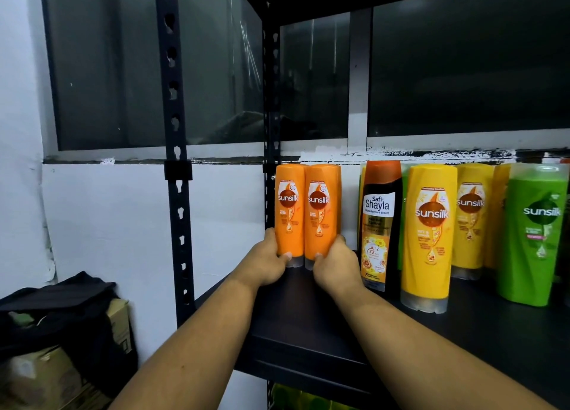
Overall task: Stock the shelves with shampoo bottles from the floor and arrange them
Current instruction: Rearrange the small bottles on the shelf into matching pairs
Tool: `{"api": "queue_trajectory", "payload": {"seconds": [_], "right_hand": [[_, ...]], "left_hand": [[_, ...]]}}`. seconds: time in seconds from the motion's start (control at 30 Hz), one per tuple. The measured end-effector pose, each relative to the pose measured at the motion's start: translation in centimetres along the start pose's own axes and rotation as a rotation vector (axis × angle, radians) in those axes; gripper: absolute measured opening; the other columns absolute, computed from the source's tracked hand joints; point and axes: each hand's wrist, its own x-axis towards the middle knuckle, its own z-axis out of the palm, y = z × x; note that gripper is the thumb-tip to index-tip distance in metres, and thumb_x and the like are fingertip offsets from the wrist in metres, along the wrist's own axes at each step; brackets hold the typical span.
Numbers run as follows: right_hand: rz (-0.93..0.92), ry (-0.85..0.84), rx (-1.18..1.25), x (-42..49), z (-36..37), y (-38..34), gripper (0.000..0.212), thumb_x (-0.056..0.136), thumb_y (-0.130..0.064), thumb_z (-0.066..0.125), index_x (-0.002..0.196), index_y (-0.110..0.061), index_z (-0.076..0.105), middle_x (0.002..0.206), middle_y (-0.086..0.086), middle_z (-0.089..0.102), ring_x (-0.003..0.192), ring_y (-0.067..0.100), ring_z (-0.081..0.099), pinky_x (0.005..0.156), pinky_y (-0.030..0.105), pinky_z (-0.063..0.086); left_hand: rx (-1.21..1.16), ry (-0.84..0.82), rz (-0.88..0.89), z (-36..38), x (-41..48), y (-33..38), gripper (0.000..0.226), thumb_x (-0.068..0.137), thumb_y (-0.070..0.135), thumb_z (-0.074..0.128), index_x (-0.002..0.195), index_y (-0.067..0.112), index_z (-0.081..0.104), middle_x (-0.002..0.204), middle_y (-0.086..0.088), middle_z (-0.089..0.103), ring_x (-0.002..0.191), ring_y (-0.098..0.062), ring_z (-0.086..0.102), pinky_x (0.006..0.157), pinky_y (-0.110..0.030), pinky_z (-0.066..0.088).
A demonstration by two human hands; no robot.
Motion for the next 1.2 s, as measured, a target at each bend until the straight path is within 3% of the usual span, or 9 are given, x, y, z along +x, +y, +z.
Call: {"api": "queue_trajectory", "payload": {"seconds": [0.17, 0.37, 0.43, 0.57, 0.67, 0.77, 0.93, 1.07, 1.2], "right_hand": [[-0.001, -0.017, -0.030, 0.0, 0.0, 0.1, 0.047, 0.097, -0.018, 0.059, 0.138, -0.013, 0.037, 0.134, 0.015, 0.058, 0.122, 0.036, 0.058, 0.100, 0.045, 0.047], [-0.037, -0.109, -0.177, -1.5, -0.7, -0.3, 0.081, 0.097, -0.021, 0.058, 0.156, -0.004, 0.006, 0.143, 0.017, 0.050, 0.126, 0.034, 0.055, 0.100, 0.042, 0.048], [-0.076, -0.170, -0.267, -2.5, -1.6, -0.1, 0.077, 0.097, -0.023, 0.059, 0.155, -0.004, 0.012, 0.146, 0.015, 0.047, 0.128, 0.032, 0.054, 0.100, 0.040, 0.048], [-0.182, -0.311, -0.396, -4.5, -4.1, 1.0, 0.048, 0.098, -0.036, 0.056, 0.140, -0.018, 0.041, 0.134, 0.009, 0.058, 0.121, 0.029, 0.058, 0.098, 0.040, 0.050], [-0.292, -0.437, -0.445, -6.2, -6.9, 1.9, 0.054, 0.100, -0.044, 0.049, 0.150, -0.026, 0.038, 0.146, 0.005, 0.052, 0.133, 0.026, 0.049, 0.108, 0.036, 0.043], [-0.398, -0.484, -0.504, -8.1, -10.2, 3.1, 0.051, 0.101, -0.049, 0.045, 0.146, -0.027, 0.047, 0.147, -0.001, 0.052, 0.134, 0.020, 0.047, 0.110, 0.035, 0.041], [-0.385, -0.205, -0.584, -10.2, -15.6, 5.6, 0.031, 0.095, -0.047, 0.050, 0.120, -0.033, 0.064, 0.114, -0.008, 0.068, 0.107, 0.019, 0.063, 0.085, 0.034, 0.054], [-0.262, 0.053, -0.373, -8.7, -18.2, 7.6, 0.023, 0.087, -0.050, 0.061, 0.099, -0.032, 0.057, 0.082, -0.013, 0.065, 0.086, 0.016, 0.065, 0.073, 0.037, 0.056], [-0.227, 0.152, -0.219, -6.7, -19.0, 8.0, 0.050, 0.075, -0.066, 0.069, 0.104, -0.038, 0.039, 0.106, -0.011, 0.061, 0.094, 0.020, 0.065, 0.078, 0.043, 0.055]], "left_hand": [[0.016, -0.009, -0.006, 0.1, 0.0, -0.2, 0.066, 0.103, 0.038, 0.056, 0.156, 0.028, 0.019, 0.158, -0.002, 0.041, 0.141, -0.030, 0.045, 0.112, -0.046, 0.040], [0.057, -0.002, 0.040, -0.3, -1.6, -0.2, 0.066, 0.100, 0.041, 0.059, 0.155, 0.032, 0.022, 0.150, -0.001, 0.051, 0.134, -0.026, 0.053, 0.108, -0.041, 0.044], [0.089, -0.027, 0.035, -0.7, -2.5, 0.0, 0.063, 0.099, 0.041, 0.060, 0.153, 0.034, 0.026, 0.147, 0.000, 0.054, 0.131, -0.024, 0.055, 0.107, -0.040, 0.045], [0.306, -0.131, 0.015, -0.8, -5.1, 1.1, 0.059, 0.100, 0.050, 0.053, 0.154, 0.034, 0.037, 0.150, 0.001, 0.052, 0.133, -0.021, 0.053, 0.107, -0.036, 0.045], [0.367, -0.189, 0.061, -1.1, -8.0, 2.4, 0.055, 0.101, 0.055, 0.049, 0.151, 0.032, 0.046, 0.155, 0.005, 0.048, 0.138, -0.016, 0.048, 0.111, -0.030, 0.040], [0.356, -0.229, 0.156, -1.0, -10.4, 3.6, 0.050, 0.102, 0.052, 0.049, 0.149, 0.033, 0.050, 0.154, 0.012, 0.048, 0.139, -0.010, 0.045, 0.114, -0.027, 0.035], [0.220, -0.209, 0.182, 0.1, -11.7, 6.1, 0.049, 0.098, 0.048, 0.061, 0.145, 0.038, 0.053, 0.148, 0.012, 0.054, 0.132, -0.008, 0.051, 0.106, -0.024, 0.039], [-0.085, -0.105, 0.121, 2.5, -9.8, 9.0, 0.063, 0.095, 0.042, 0.069, 0.151, 0.034, 0.042, 0.152, 0.005, 0.050, 0.137, -0.015, 0.049, 0.110, -0.033, 0.041], [-0.265, 0.011, 0.084, 5.1, -7.7, 11.0, 0.089, 0.086, 0.040, 0.079, 0.156, 0.032, 0.025, 0.158, -0.001, 0.041, 0.142, -0.023, 0.045, 0.114, -0.046, 0.042]]}}
